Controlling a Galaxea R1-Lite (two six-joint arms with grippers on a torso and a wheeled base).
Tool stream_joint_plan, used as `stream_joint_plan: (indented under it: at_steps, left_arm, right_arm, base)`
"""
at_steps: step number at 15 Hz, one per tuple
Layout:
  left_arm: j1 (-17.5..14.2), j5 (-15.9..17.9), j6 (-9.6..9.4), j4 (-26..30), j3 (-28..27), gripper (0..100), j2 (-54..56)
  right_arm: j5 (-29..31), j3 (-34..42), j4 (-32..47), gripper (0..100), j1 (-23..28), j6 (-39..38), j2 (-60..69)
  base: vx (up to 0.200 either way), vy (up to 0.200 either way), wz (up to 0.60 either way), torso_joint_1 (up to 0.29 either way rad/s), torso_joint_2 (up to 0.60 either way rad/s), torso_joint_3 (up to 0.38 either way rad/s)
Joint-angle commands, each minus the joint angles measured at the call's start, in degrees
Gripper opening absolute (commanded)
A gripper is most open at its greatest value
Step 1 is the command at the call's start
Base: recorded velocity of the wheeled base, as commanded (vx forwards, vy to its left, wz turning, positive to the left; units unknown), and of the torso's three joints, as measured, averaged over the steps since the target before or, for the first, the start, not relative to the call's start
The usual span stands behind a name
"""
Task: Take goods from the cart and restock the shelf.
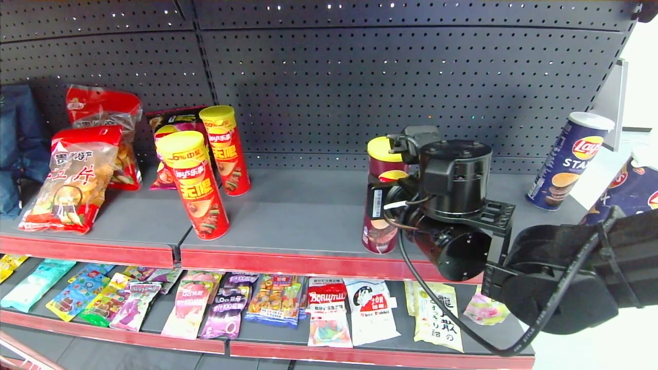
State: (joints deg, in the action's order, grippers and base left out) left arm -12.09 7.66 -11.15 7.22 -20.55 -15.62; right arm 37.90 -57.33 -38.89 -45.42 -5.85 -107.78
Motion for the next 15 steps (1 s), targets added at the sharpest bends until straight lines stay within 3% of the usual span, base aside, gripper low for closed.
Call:
stream_joint_plan:
  at_steps: [1, 15]
  left_arm:
    - [-0.04, -0.01, -0.01, -0.01, 0.07, 0, -0.03]
    - [-0.04, -0.01, -0.01, -0.01, 0.07, 0, 0.41]
  right_arm:
    - [0.16, -0.15, 0.13, 0, -0.02, 0.23, -0.68]
    - [3.32, 0.03, 0.13, 0, -2.04, 0.75, -0.15]
  base:
    - [0.0, 0.0, 0.0, 0.0, 0.0, 0.0]
    - [0.0, 0.0, 0.0, 0.0, 0.0, 0.0]
